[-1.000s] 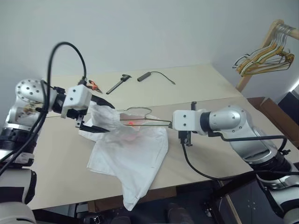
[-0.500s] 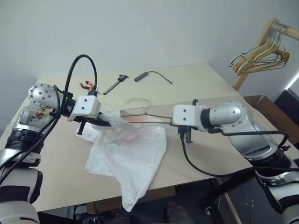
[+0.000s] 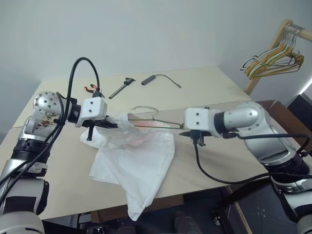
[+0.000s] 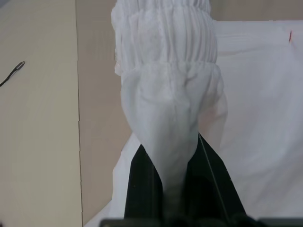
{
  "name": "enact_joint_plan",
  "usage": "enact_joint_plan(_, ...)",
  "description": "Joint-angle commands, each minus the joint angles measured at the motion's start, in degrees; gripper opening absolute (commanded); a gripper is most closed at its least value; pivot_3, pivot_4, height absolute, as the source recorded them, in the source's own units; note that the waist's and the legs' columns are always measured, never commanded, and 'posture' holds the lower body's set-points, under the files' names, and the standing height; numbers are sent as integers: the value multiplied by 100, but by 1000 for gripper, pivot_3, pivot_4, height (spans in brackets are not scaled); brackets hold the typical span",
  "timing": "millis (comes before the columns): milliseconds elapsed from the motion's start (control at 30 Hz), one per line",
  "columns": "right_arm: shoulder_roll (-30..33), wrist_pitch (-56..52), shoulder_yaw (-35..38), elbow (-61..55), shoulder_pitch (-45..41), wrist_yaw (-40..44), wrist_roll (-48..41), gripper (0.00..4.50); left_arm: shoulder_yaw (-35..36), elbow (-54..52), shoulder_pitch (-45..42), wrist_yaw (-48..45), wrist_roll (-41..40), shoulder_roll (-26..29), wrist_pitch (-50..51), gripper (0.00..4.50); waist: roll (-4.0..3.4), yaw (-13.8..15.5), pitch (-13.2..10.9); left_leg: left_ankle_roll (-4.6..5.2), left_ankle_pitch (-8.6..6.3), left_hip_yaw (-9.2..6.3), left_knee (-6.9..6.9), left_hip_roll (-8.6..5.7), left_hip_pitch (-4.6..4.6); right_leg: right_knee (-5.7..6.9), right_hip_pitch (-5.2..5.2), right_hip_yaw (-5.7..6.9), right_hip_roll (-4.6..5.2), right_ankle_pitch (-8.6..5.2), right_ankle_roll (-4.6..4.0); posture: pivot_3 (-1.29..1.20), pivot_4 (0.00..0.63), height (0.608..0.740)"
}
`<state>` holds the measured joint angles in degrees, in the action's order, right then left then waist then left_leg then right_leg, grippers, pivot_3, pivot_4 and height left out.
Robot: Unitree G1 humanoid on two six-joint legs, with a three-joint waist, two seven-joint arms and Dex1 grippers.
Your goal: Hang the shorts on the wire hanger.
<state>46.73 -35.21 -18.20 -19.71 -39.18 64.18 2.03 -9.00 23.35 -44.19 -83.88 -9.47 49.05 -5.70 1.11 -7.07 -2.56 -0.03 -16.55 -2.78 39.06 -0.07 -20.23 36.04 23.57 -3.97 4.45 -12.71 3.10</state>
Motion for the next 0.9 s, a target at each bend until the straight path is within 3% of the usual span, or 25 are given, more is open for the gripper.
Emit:
enact_joint_plan(33,129,-323,711,-67,100,-272,-194,2915,361,-56,-48,121,-242,9,276,0,0,2,0,0,0,0,0,0,0,0,0,0,0,0,0,-95,0,740)
enact_joint_plan(167,241,-717,1515,130,500,-721,-336,4298,487,-43,-28,139,-288,40,418,0,2,7,1,0,0,-1,0,0,2,3,-1,0,0,0,-1,-93,0,740)
enact_joint_plan(200,249,-734,1683,158,650,-771,-417,4456,507,-42,-29,142,-301,42,454,0,2,9,1,0,0,-1,0,0,2,3,-2,0,0,0,-1,-92,0,740)
enact_joint_plan(333,-48,-732,2031,165,1307,-1020,-776,4456,591,-13,-52,241,-273,28,522,0,5,18,3,0,0,-1,0,0,2,2,-4,0,0,0,-1,-86,0,740)
enact_joint_plan(633,-2624,426,1545,2345,1042,-2023,-1093,4456,774,-470,181,380,-430,52,898,0,8,-71,5,0,0,-2,-4,1,35,13,-30,-9,-2,6,-6,-42,0,740)
enact_joint_plan(833,-3101,501,1316,2990,730,-1753,-1323,4456,884,-782,394,451,-475,134,1064,0,8,29,5,-1,0,-19,-4,0,33,11,-29,2,-1,8,-6,-14,0,740)
enact_joint_plan(900,-3165,521,1085,3178,660,-1668,-1263,4089,928,-880,469,502,-496,150,1127,0,8,32,6,-1,0,-20,-4,-1,30,13,-29,3,0,8,-5,-9,0,740)
